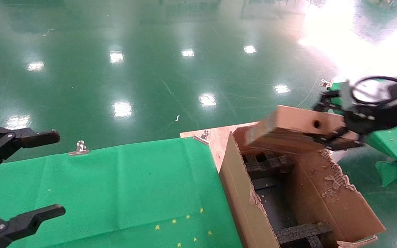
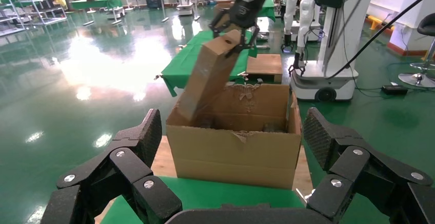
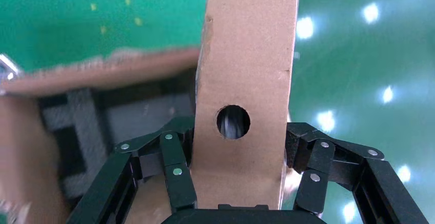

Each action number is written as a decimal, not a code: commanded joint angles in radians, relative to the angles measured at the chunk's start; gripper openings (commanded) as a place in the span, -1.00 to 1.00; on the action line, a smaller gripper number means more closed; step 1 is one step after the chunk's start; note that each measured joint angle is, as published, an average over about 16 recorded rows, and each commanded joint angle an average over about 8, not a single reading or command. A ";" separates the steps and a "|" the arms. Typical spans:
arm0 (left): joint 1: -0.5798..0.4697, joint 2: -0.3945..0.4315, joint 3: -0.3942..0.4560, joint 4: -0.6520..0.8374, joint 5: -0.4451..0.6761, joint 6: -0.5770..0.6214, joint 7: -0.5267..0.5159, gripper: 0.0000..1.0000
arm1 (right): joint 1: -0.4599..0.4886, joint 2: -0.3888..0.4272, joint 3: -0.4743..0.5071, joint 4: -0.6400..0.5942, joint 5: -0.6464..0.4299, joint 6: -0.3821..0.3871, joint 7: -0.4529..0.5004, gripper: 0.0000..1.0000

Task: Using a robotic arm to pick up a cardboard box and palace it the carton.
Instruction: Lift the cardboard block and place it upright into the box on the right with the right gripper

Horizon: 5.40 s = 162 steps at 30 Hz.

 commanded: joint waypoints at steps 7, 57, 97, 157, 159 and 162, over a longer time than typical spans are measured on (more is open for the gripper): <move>0.000 0.000 0.000 0.000 0.000 0.000 0.000 1.00 | 0.024 0.072 -0.086 -0.060 0.002 0.004 -0.018 -1.00; 0.000 0.000 0.000 0.001 -0.001 -0.001 0.000 1.00 | -0.214 0.155 -0.122 -0.119 0.252 0.260 0.631 -1.00; 0.000 0.000 0.001 0.001 -0.001 -0.001 0.001 1.00 | -0.428 0.169 -0.225 0.038 0.217 0.613 0.921 -1.00; 0.000 -0.001 0.001 0.001 -0.002 -0.001 0.001 1.00 | -0.775 -0.167 -0.218 -0.340 0.414 0.754 0.755 1.00; 0.000 -0.001 0.001 0.001 -0.002 -0.001 0.001 1.00 | -0.773 -0.165 -0.217 -0.339 0.414 0.753 0.756 1.00; 0.000 -0.001 0.001 0.001 -0.002 -0.001 0.001 1.00 | -0.769 -0.164 -0.216 -0.340 0.414 0.753 0.755 1.00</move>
